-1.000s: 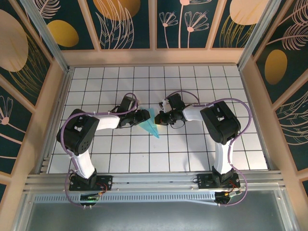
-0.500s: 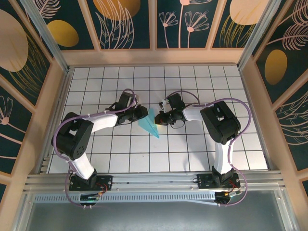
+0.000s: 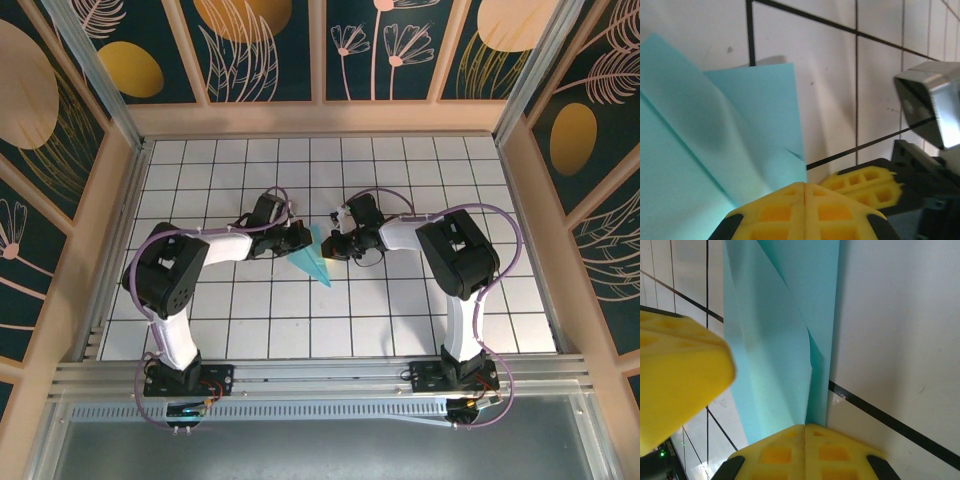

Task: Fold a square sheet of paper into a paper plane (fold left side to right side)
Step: Fourth fold the wing at the center of the table.

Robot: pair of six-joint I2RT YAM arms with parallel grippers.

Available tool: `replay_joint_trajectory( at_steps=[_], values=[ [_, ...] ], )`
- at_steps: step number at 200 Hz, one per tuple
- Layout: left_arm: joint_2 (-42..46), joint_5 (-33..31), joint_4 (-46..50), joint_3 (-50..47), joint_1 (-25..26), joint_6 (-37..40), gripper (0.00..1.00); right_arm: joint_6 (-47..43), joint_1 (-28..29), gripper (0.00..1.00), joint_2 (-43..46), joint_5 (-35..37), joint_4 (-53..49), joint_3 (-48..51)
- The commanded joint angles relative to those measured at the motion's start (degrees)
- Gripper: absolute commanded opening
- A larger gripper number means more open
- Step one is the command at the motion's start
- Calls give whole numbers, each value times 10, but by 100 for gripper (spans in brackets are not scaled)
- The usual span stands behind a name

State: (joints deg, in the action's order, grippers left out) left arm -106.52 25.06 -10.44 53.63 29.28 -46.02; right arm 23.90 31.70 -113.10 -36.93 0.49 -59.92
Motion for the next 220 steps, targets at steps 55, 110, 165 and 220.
replay_joint_trajectory(
  at_steps=[55, 110, 165, 220],
  values=[
    [-20, -24, 10, 4, 1, 21, 0, -15, 0, 0, -41, 65, -65, -6],
    [-29, -30, 2, -9, 1, 15, 0, -16, 0, 0, -42, 65, -66, -5],
    [-32, -37, -3, -19, 1, 13, 0, -21, 0, 0, -42, 66, -67, -2],
    [-38, -43, -9, -31, 1, 9, 0, -22, 0, 0, -37, 60, -62, -3]
  ],
)
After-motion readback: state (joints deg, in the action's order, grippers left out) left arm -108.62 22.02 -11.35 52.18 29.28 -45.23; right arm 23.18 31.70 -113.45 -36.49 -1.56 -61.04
